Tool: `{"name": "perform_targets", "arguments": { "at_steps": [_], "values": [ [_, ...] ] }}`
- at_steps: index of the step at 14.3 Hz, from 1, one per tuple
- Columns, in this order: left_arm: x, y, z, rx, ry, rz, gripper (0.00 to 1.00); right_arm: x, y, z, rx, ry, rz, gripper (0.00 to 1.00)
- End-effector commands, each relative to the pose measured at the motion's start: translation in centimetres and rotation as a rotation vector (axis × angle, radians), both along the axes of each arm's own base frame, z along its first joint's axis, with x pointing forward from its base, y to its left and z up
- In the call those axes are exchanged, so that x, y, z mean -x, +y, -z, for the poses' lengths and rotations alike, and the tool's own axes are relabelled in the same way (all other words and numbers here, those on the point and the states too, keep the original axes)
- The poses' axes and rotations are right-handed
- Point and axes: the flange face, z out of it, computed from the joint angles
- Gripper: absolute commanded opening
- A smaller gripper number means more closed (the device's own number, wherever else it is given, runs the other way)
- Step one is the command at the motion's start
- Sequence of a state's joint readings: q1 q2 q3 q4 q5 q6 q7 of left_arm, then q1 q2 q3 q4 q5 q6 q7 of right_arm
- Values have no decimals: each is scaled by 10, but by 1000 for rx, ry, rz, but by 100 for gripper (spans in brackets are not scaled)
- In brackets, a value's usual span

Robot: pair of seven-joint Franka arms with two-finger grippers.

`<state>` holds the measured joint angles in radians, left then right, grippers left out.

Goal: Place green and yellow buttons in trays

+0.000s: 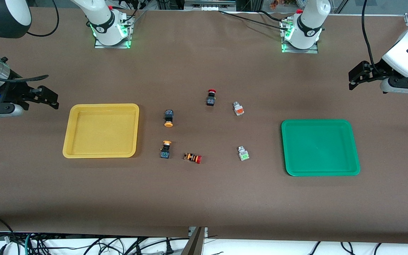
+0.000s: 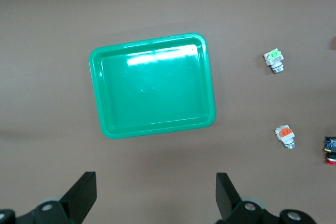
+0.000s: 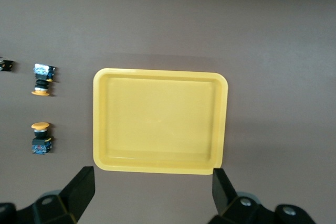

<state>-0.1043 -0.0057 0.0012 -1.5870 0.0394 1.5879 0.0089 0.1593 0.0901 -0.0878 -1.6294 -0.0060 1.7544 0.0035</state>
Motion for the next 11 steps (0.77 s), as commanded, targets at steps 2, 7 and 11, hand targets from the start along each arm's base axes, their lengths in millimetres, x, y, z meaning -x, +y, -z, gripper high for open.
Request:
{"name": "perform_targets", "arguments": {
  "at_steps": [2,7,11],
  "values": [
    [1,0,-4,-9,8,19,100,-1,3,2,17,18,-9,99],
    [0,0,-1,-10,20,19,100,-3,-3,8,43,24,-2,99],
    [1,-1,1,-10,31,21,100,-7,3,21,33,46,-5,99]
  ]
}}
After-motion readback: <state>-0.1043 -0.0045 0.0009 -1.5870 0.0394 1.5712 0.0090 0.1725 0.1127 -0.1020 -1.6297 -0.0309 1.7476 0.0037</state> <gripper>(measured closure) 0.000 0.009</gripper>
